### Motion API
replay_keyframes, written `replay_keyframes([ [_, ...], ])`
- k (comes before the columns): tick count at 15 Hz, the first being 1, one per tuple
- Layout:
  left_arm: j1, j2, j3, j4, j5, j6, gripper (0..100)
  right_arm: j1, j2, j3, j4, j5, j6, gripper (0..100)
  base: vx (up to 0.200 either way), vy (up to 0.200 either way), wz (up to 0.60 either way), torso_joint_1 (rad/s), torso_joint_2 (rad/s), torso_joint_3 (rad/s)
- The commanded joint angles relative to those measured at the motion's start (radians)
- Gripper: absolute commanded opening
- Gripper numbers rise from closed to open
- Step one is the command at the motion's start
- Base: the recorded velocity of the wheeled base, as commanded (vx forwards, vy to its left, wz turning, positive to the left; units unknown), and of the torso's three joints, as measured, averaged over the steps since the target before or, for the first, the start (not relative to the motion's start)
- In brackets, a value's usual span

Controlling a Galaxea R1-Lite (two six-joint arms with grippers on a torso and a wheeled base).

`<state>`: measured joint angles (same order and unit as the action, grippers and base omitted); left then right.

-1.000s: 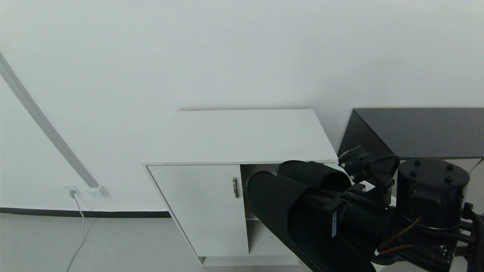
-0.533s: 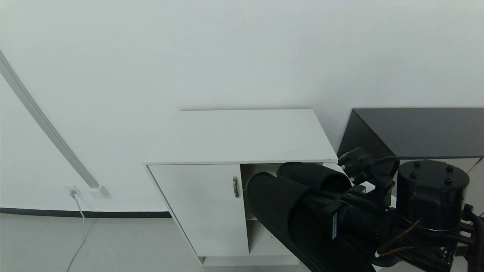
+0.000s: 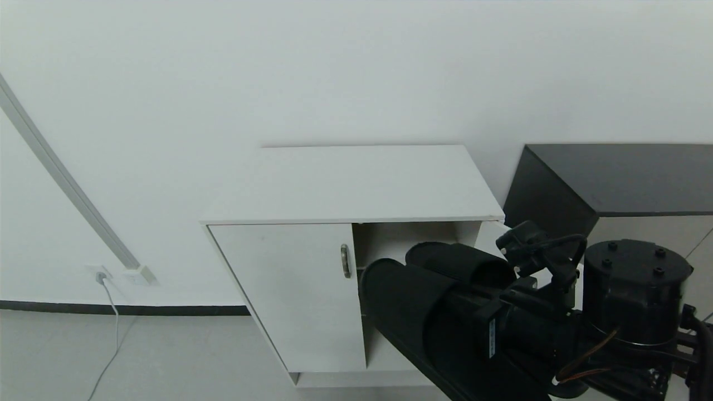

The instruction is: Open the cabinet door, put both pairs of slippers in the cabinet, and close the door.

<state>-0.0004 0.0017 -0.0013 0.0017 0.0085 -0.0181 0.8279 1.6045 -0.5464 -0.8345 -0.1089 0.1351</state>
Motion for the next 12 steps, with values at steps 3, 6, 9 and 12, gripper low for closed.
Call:
replay_keyframes([
  [3, -0.001, 0.001, 0.000, 0.000, 0.001, 0.000, 0, 0.004, 0.017, 0.000, -0.012, 0.000, 0.000, 0, 0.000, 0.000, 0.00, -0.229, 0.54, 0.316],
  [6, 0.000, 0.001, 0.001, 0.000, 0.001, 0.000, 0, 0.005, 0.020, 0.014, -0.034, -0.003, -0.002, 0, 0.000, 0.000, 0.00, -0.214, 0.55, 0.318],
  [9, -0.001, 0.001, 0.000, 0.000, 0.001, 0.000, 0, 0.008, 0.022, 0.017, -0.043, -0.003, -0.002, 0, 0.000, 0.000, 0.00, -0.204, 0.53, 0.316],
  [12, 0.000, 0.001, 0.000, 0.000, 0.001, 0.000, 0, 0.010, 0.028, 0.022, -0.045, 0.000, -0.002, 0, 0.000, 0.000, 0.00, -0.181, 0.51, 0.318],
])
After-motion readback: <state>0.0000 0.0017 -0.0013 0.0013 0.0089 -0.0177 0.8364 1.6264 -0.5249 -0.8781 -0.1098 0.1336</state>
